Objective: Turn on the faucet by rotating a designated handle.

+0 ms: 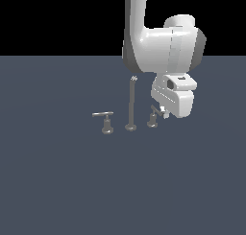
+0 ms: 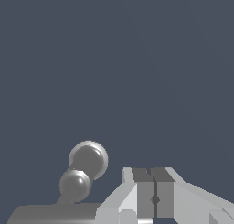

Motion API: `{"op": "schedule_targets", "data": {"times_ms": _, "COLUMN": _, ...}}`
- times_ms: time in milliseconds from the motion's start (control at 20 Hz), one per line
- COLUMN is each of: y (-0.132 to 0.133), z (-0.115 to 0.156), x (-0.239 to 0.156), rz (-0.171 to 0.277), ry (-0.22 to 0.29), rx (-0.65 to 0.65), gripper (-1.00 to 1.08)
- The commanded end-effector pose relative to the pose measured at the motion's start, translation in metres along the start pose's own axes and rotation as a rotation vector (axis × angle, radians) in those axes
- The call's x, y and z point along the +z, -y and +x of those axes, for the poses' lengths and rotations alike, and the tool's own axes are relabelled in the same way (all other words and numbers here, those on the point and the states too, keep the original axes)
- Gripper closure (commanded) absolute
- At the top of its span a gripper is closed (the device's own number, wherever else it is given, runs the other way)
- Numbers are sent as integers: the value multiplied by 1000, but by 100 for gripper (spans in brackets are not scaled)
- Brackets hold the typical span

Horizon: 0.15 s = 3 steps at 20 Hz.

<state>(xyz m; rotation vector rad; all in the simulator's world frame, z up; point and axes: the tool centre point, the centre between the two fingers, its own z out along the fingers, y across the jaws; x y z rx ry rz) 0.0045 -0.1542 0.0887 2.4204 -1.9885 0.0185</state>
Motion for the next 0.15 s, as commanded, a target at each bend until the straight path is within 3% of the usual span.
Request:
{"op": "schedule_targets", "data": {"times_ms": 0, "y": 11, "z": -38, "x": -1, "rz": 0, "ry": 13, "rx": -40, "gripper": 108}}
{"op": "schedule_targets", "data": {"times_ms": 100, "y": 12, "z": -45, "x": -1, "rz": 0, "ry": 14, "rx": -42, "gripper": 108}}
